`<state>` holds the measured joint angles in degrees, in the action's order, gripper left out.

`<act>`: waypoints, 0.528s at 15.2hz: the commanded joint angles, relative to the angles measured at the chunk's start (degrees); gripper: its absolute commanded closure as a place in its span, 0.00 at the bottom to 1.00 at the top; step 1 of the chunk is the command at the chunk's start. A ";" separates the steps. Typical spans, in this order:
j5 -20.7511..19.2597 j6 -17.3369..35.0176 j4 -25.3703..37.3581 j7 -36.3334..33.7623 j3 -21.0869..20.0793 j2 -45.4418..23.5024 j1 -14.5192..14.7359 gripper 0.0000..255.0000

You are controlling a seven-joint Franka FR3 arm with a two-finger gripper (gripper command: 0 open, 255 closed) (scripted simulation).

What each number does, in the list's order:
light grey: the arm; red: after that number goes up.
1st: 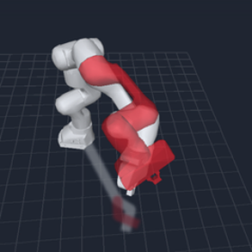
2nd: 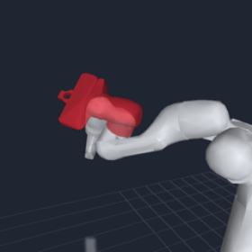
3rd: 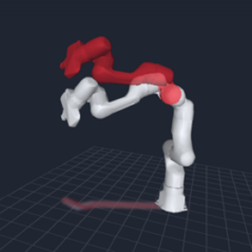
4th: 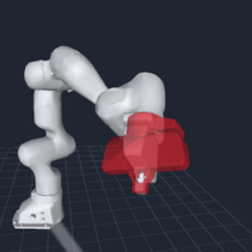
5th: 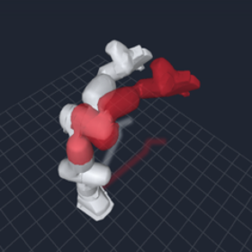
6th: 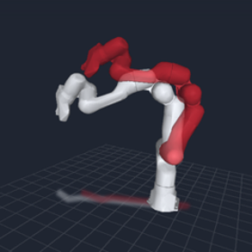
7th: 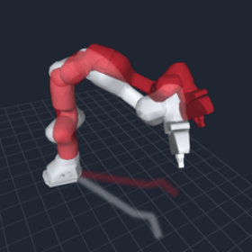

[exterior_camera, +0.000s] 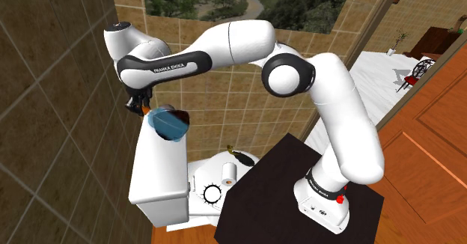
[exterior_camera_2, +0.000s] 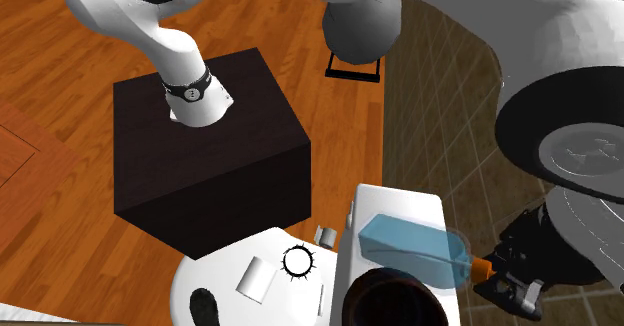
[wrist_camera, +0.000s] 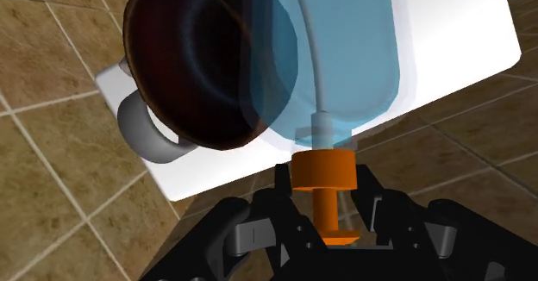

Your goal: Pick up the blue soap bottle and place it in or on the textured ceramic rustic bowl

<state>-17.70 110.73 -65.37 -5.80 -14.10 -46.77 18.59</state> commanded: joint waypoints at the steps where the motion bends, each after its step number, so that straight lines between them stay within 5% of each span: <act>1: 0.09 -2.86 6.94 2.55 0.50 -3.68 -0.54 1.00; 3: 0.22 -6.83 16.64 5.43 1.13 -8.94 -0.78 1.00; 8: -0.05 -3.62 14.09 4.87 1.25 -9.68 -1.05 1.00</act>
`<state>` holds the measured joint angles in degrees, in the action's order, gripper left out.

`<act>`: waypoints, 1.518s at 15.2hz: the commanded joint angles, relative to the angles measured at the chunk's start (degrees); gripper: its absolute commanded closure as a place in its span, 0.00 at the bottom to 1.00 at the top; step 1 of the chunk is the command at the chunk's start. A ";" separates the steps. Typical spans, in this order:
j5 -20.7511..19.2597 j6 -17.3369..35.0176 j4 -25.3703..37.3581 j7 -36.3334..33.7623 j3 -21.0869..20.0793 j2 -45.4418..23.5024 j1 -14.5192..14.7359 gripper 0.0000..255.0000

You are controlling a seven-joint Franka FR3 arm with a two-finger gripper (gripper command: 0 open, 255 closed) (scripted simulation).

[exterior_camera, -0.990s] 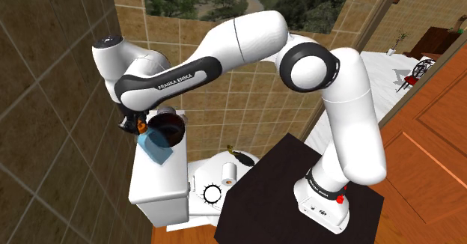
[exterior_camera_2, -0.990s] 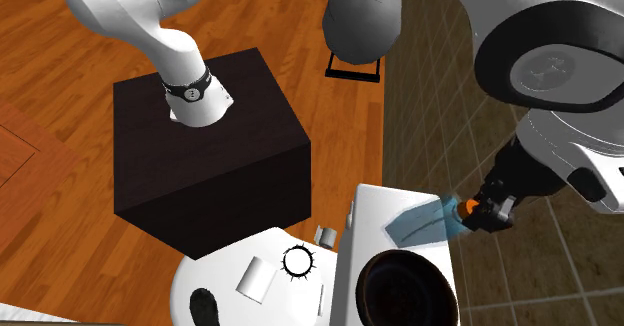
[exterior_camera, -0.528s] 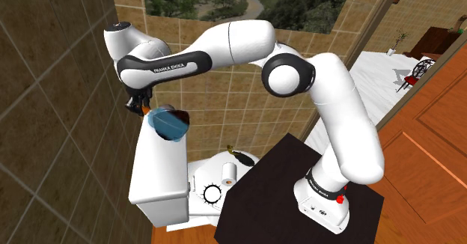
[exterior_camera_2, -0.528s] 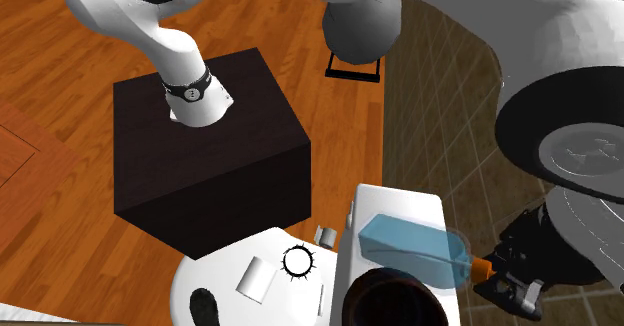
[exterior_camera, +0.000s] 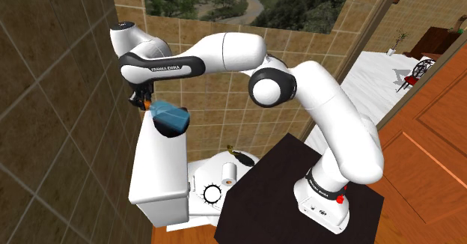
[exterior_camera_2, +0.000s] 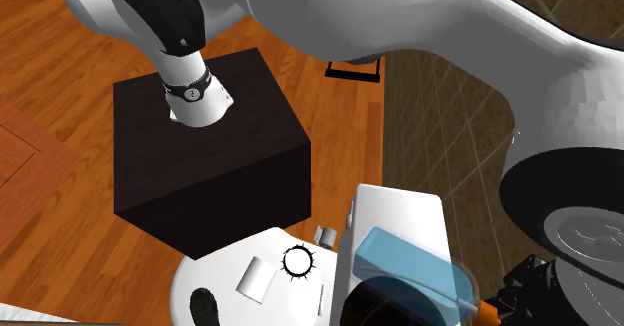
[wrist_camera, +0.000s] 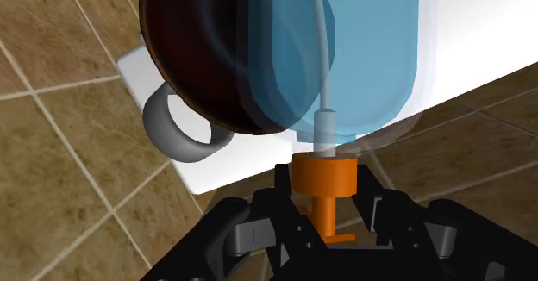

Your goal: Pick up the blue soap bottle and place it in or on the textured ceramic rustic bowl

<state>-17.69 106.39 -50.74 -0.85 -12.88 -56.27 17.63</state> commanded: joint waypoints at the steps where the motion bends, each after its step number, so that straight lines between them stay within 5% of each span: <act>1: -0.12 1.28 -0.87 -0.18 0.07 -0.43 -0.11 1.00; 18: -0.70 6.32 -3.03 -1.01 0.50 -3.39 -0.22 1.00; 19: -0.69 6.23 -2.88 -0.98 0.50 -3.44 -0.21 0.00; 23: -0.68 5.87 -2.25 -0.95 0.51 -3.70 -0.07 0.00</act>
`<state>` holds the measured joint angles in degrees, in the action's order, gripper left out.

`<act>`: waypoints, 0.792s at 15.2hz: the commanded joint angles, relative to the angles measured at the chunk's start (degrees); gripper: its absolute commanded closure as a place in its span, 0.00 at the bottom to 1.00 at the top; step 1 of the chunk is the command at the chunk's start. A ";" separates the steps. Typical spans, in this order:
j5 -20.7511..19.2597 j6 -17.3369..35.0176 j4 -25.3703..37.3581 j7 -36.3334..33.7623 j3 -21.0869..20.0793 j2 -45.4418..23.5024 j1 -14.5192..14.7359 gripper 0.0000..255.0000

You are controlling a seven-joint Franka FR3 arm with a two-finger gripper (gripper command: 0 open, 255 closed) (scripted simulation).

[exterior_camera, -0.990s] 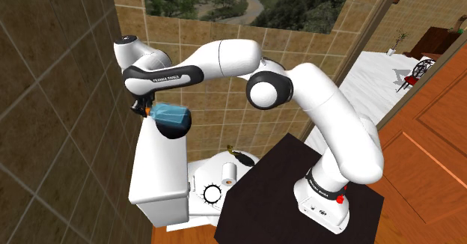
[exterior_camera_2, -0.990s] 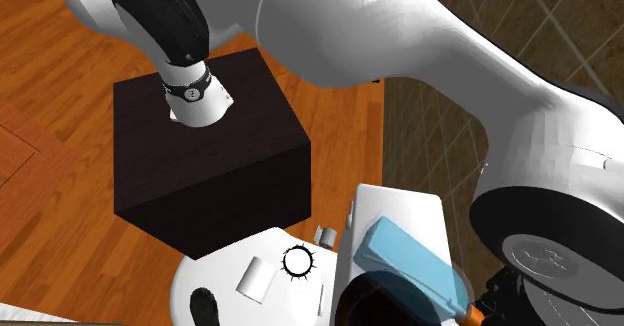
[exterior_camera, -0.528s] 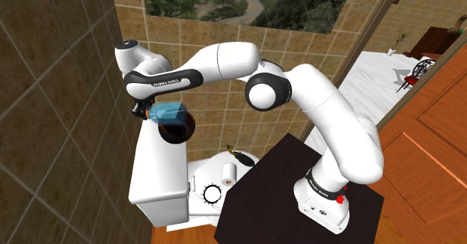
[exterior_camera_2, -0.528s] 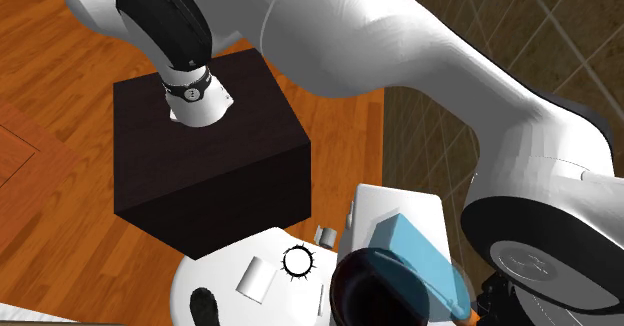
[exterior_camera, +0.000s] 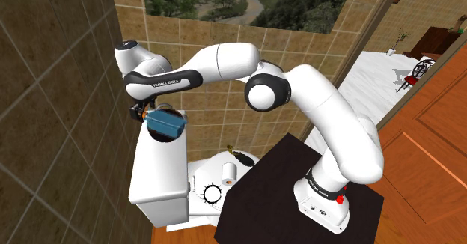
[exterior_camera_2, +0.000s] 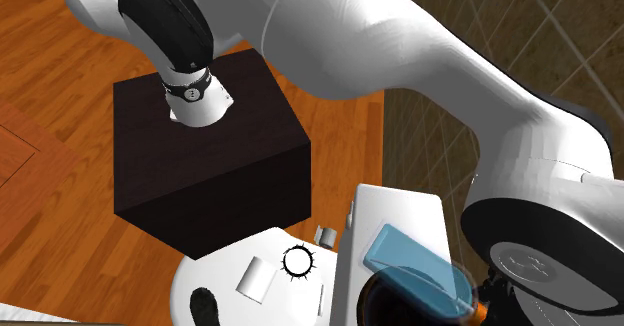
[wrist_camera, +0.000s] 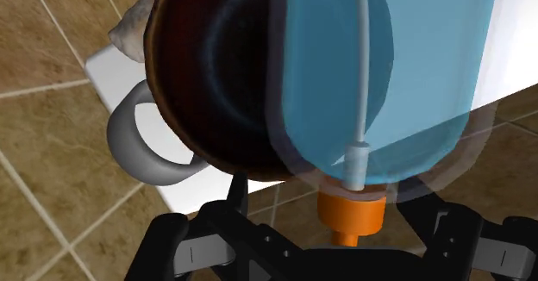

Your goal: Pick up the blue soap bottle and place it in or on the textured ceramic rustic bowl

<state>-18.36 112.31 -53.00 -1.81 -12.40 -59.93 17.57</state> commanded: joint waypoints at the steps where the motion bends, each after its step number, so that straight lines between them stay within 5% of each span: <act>1: -0.04 0.41 -0.78 -0.05 0.01 0.29 -0.16 0.00; 5: 0.49 -4.33 0.78 0.29 -0.46 3.48 0.24 0.00; 12: 0.50 -4.33 0.78 0.29 -0.46 3.48 0.24 0.00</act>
<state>-17.86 107.99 -52.22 -1.52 -12.86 -56.46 17.82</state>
